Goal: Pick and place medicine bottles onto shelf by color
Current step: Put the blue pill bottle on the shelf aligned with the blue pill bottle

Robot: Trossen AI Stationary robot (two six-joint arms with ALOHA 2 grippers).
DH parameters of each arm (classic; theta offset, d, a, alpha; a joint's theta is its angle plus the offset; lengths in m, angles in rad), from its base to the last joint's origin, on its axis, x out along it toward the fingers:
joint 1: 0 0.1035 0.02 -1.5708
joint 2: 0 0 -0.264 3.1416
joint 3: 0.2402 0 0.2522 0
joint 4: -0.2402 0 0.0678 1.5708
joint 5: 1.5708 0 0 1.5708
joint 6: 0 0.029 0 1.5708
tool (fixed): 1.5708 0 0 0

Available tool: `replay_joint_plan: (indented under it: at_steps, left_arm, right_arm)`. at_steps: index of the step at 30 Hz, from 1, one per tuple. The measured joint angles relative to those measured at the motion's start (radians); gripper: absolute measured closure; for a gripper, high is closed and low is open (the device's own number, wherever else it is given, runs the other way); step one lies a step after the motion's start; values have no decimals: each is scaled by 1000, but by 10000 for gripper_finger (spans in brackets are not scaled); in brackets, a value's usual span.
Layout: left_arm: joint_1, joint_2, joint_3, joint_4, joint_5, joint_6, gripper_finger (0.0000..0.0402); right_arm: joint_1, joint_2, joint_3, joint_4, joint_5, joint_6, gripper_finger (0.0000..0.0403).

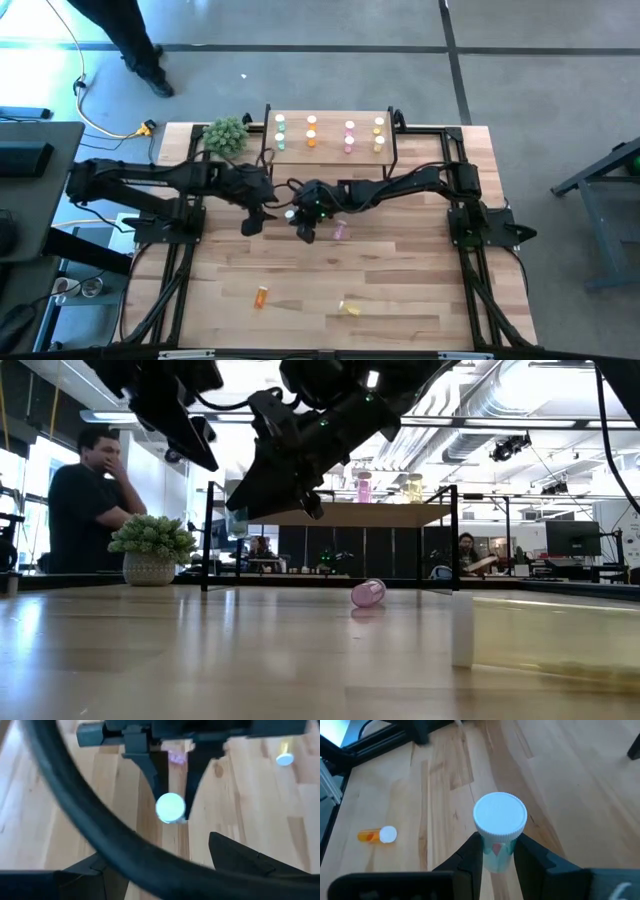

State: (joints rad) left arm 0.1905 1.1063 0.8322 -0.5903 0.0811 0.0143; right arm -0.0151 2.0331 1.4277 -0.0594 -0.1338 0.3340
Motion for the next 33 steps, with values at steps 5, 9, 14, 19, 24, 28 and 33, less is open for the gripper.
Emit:
replay_joint_plan:
  at_steps: [5, 9, 14, 19, 24, 28, 33]
  left_arm:
    - [0, 91, 27, 0, -2, -1, 161]
    - [-1, 138, 46, 1, -2, -2, 161]
    - [-1, 155, 54, 6, 34, -9, 161]
    - [-1, 155, 54, 11, 58, -22, 161]
    - [-1, 155, 54, 20, 58, -37, 161]
    - [-1, 165, 54, 59, 58, -38, 161]
    - [-1, 164, 54, 72, 58, -52, 161]
  right_arm:
    - [0, 0, 0, -3, -1, -30, 324]
    - [0, 0, 0, -3, -1, -47, 324]
    - [0, 0, 0, -4, -1, -52, 324]
    - [0, 0, 0, -4, -3, -55, 324]
    - [0, 0, 0, 10, -30, -55, 324]
    - [0, 0, 0, 26, -32, -55, 324]
    - [0, 0, 0, 26, -32, -55, 324]
